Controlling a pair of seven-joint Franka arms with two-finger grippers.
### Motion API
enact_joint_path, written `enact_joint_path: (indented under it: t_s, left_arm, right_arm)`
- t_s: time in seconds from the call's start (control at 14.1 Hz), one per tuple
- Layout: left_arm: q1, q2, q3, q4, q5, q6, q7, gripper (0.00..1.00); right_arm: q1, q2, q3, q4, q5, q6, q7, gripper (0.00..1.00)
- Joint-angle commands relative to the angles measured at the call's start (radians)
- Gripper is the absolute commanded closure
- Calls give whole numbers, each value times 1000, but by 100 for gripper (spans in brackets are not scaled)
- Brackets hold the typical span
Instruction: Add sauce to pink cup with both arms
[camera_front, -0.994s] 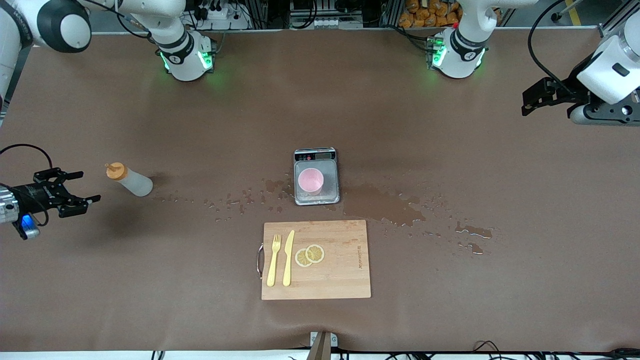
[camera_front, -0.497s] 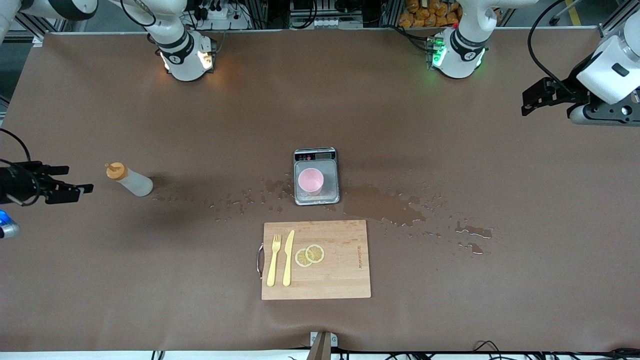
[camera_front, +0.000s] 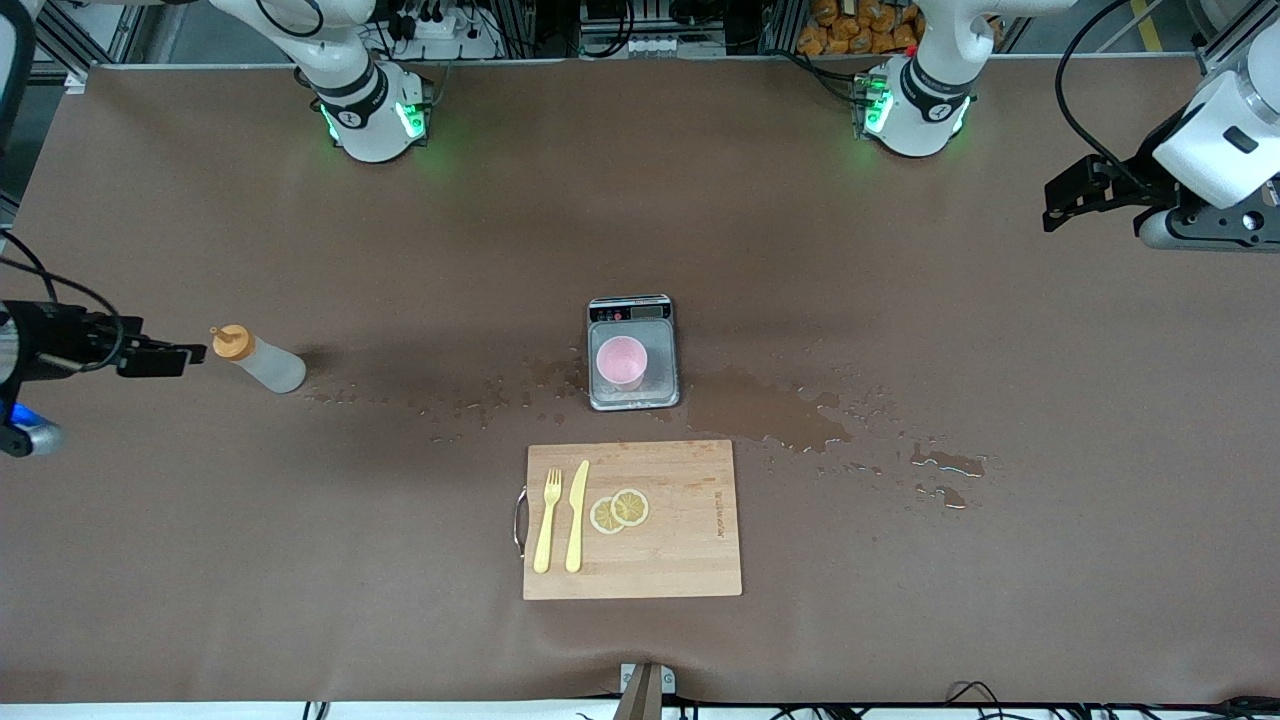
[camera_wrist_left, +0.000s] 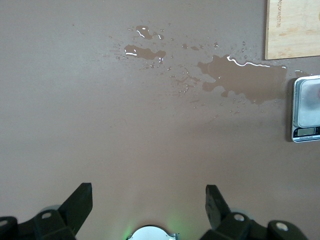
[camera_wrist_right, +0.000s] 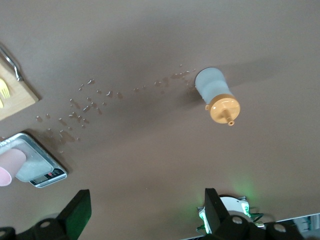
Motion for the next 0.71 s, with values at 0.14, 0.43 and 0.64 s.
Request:
enact_joint_path:
  t_s: [0.14,0.43,0.64]
  left_arm:
    - [-5,2,1,8,-1,0,-5,0]
    - [-3,2,1,7,-1,0,-5,0]
    - [-3,2,1,7,-1,0,-5,0]
  right_arm:
    - [59,-190,-3,-153,-31,48,-26,0]
    - [56,-428,-4,-416,-51,218,-126,0]
    - [57,-534,-6,-473,-54,220,-127,0]
